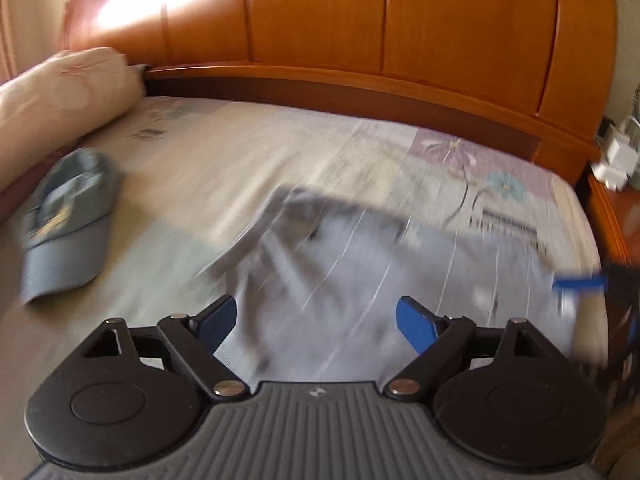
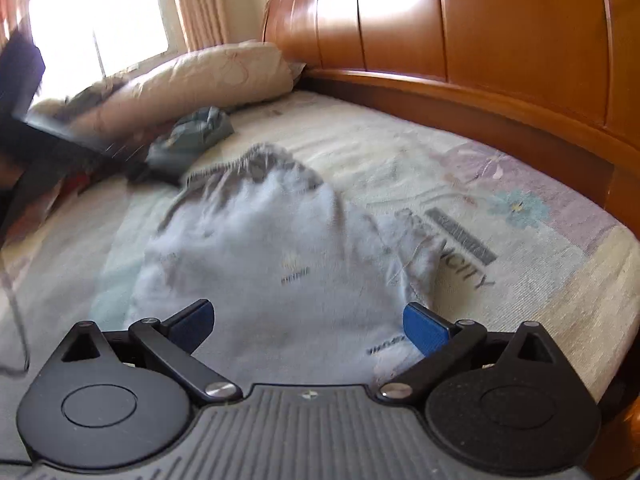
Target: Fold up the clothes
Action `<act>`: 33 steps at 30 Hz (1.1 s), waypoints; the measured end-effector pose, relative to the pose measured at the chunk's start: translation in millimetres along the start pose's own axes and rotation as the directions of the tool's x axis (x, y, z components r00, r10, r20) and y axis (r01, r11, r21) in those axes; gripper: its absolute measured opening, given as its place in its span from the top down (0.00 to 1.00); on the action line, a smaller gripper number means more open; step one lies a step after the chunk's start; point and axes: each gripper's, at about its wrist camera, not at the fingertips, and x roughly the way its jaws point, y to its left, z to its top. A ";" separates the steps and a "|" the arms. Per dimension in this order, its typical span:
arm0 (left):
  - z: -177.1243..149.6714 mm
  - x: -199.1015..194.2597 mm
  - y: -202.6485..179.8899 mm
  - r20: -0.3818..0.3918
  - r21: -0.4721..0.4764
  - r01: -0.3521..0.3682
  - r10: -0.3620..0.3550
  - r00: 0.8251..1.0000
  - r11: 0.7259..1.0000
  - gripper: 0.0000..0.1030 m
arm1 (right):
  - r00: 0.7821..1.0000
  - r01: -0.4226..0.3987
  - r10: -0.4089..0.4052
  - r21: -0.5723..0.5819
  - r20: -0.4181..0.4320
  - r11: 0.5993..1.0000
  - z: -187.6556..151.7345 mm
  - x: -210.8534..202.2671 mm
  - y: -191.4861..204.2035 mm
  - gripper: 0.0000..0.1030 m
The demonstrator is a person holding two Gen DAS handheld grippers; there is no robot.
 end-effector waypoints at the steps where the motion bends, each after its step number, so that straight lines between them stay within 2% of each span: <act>1: -11.6 -11.0 2.7 -0.001 -0.003 -0.016 0.016 1.000 1.000 0.11 | 1.000 -0.004 0.004 -0.002 0.011 1.000 3.4 -1.4 -0.5 0.01; 5: -58.6 -47.5 8.3 0.001 -0.031 -0.096 0.096 0.995 0.995 0.08 | 0.998 -0.018 0.019 -0.009 0.056 1.000 17.2 -6.9 -2.3 0.00; 9: -96.4 -70.4 6.3 -0.020 -0.098 -0.205 0.204 0.979 0.974 0.08 | 1.000 -0.020 0.019 -0.026 -0.016 0.999 11.3 15.3 -9.0 0.00; 12: -116.9 -87.0 6.5 -0.029 -0.147 -0.229 0.228 0.973 0.962 0.08 | 0.996 0.056 -0.060 -0.059 -0.072 0.997 7.8 22.7 -10.9 0.00; 15: -133.8 -102.3 6.0 -0.025 -0.174 -0.259 0.259 0.966 0.950 0.08 | 0.999 0.031 -0.034 -0.060 -0.039 0.998 21.3 12.5 0.7 0.00; 17: -141.5 -110.0 4.7 -0.012 -0.181 -0.285 0.287 0.958 0.941 0.08 | 1.000 -0.008 0.007 -0.102 -0.008 0.995 34.1 13.3 18.1 0.00; 20: -150.0 -119.0 4.0 0.003 -0.216 -0.289 0.297 0.955 0.933 0.08 | 1.000 -0.019 0.021 -0.215 0.010 0.976 45.9 35.4 49.3 0.00; 22: -154.8 -124.6 3.4 0.008 -0.246 -0.270 0.280 0.960 0.931 0.08 | 1.000 0.014 -0.017 -0.258 -0.010 0.966 49.3 63.7 61.8 0.00; 23: -157.0 -127.5 2.5 0.011 -0.255 -0.265 0.277 0.961 0.930 0.08 | 0.999 0.035 -0.042 -0.264 -0.022 0.964 49.4 77.9 63.7 0.00; 25: -161.2 -134.0 0.3 0.018 -0.260 -0.268 0.282 0.959 0.928 0.08 | 0.994 0.016 -0.042 -0.260 -0.096 0.965 48.3 104.6 61.4 0.00; 26: -163.3 -138.0 -0.8 0.023 -0.259 -0.273 0.288 0.957 0.927 0.08 | 0.996 0.003 -0.024 -0.247 -0.084 0.969 47.1 105.1 59.3 0.00; 29: -170.9 -150.0 -2.0 0.039 -0.257 -0.274 0.293 0.955 0.927 0.08 | 0.995 0.013 -0.038 -0.271 -0.088 0.963 55.8 94.3 67.1 0.00; 31: -176.8 -153.2 -0.1 0.039 -0.267 -0.278 0.298 0.954 0.923 0.07 | 0.997 -0.032 0.012 -0.285 -0.072 0.958 58.2 86.2 74.7 0.00; 33: -182.5 -155.5 1.9 0.035 -0.280 -0.282 0.304 0.952 0.918 0.07 | 0.993 -0.040 0.003 -0.312 -0.116 0.949 53.0 92.7 82.7 0.00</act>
